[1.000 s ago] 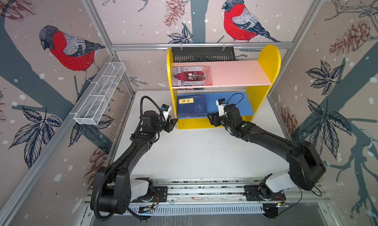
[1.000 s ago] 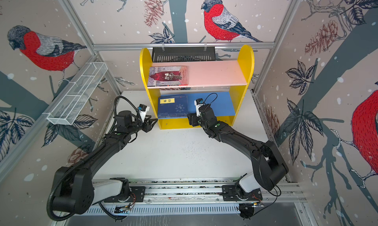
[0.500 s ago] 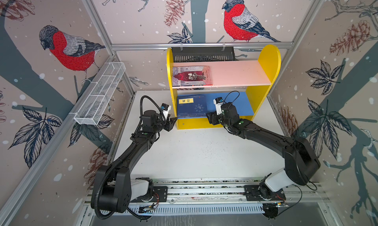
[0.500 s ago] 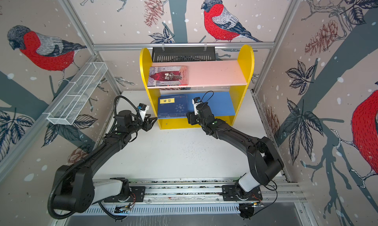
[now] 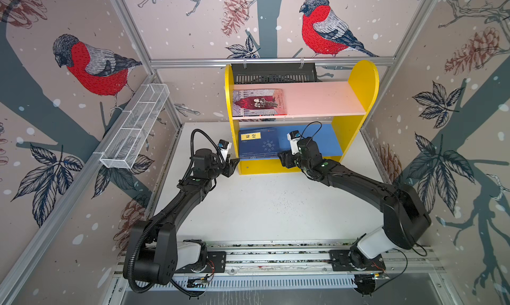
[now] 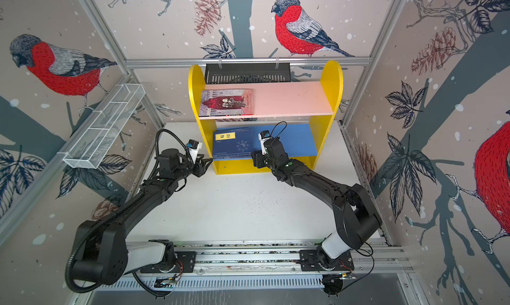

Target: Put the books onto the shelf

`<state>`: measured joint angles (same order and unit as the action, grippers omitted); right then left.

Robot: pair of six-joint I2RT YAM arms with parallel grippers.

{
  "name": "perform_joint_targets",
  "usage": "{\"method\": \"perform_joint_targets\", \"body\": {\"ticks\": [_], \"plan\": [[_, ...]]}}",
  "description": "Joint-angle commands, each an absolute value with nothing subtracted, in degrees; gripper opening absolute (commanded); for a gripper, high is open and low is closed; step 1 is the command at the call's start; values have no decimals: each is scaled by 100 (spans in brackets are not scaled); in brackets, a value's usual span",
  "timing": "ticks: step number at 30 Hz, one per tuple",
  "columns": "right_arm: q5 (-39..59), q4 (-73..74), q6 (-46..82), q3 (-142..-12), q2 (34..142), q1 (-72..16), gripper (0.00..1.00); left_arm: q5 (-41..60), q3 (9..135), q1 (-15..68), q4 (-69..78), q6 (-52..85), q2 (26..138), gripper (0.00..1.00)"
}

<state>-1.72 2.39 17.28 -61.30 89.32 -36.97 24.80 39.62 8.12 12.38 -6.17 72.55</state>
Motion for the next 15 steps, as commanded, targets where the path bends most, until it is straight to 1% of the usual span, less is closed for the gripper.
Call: {"method": "perform_joint_targets", "body": {"ticks": [1,15], "plan": [[-307,229,1615,-6196,8955,-3699,68,2433,3990,826,1572,-598,7277,54],[-197,220,1583,-6315,9026,-3707,68,2454,4007,879,1644,-562,7320,55]]}}
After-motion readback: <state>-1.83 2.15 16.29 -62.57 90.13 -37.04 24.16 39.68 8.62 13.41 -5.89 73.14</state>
